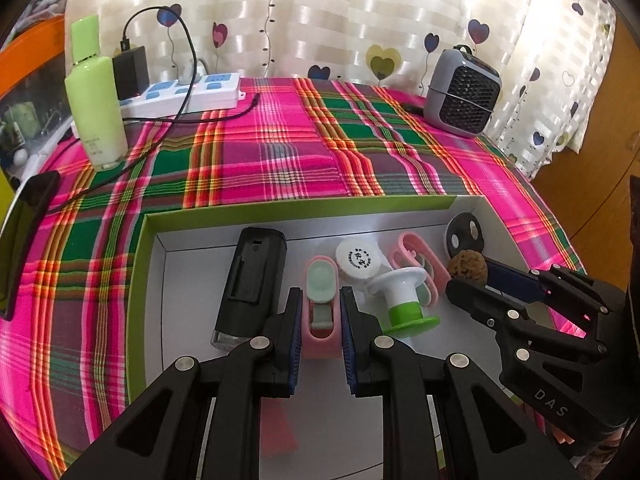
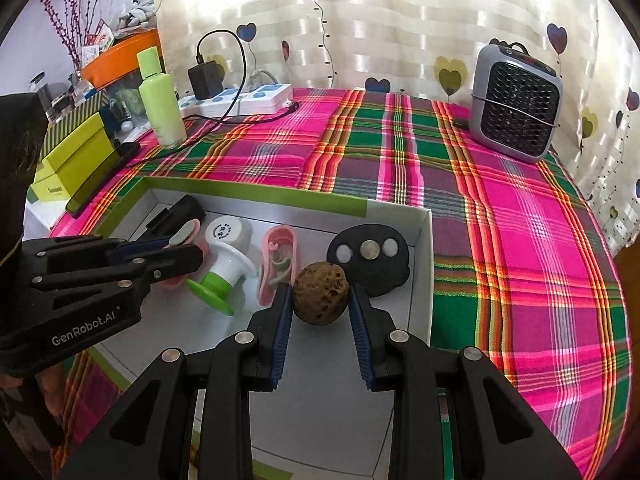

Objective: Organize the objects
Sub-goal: 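Carry the walnut and pink-white holder over the box and lower them with both tools, then open the right tool releasing the walnut while the left tool releases the pink-white holder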

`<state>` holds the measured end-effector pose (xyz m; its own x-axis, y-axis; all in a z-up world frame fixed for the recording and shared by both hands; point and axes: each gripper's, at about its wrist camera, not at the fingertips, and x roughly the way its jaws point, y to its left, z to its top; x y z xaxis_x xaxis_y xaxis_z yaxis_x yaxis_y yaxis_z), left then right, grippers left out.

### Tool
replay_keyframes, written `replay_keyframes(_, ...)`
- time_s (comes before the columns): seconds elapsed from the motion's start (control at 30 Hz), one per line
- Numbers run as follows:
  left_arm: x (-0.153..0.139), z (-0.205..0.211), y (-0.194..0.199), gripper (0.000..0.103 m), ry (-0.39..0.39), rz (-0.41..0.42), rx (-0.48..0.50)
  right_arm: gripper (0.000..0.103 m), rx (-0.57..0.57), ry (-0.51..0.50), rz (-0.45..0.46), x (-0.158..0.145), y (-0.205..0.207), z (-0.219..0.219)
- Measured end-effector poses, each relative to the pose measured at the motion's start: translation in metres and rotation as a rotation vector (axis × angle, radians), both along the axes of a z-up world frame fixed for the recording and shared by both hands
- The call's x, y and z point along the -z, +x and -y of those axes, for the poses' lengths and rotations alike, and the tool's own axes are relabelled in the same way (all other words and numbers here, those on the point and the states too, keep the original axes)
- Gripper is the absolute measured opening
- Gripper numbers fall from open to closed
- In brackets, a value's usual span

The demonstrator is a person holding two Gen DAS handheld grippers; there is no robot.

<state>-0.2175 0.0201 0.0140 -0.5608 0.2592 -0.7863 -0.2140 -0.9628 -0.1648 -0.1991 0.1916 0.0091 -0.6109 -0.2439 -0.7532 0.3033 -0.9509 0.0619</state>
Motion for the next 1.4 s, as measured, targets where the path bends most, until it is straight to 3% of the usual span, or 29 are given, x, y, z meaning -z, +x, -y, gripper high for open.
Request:
replay_keyframes(0.7, 0.0024, -0.0023, -0.0023, 0.016, 0.006, 0.003, 0.004, 0.03, -0.001, 0.02, -0.016, 0.0009, 0.0007, 0.0024)
replay_keyframes(1.4, -0.0009, -0.0024, 0.0015, 0.033, 0.02, 0.004, 0.008, 0.037, 0.011, 0.034, -0.027, -0.001, 0.0014, 0.0019)
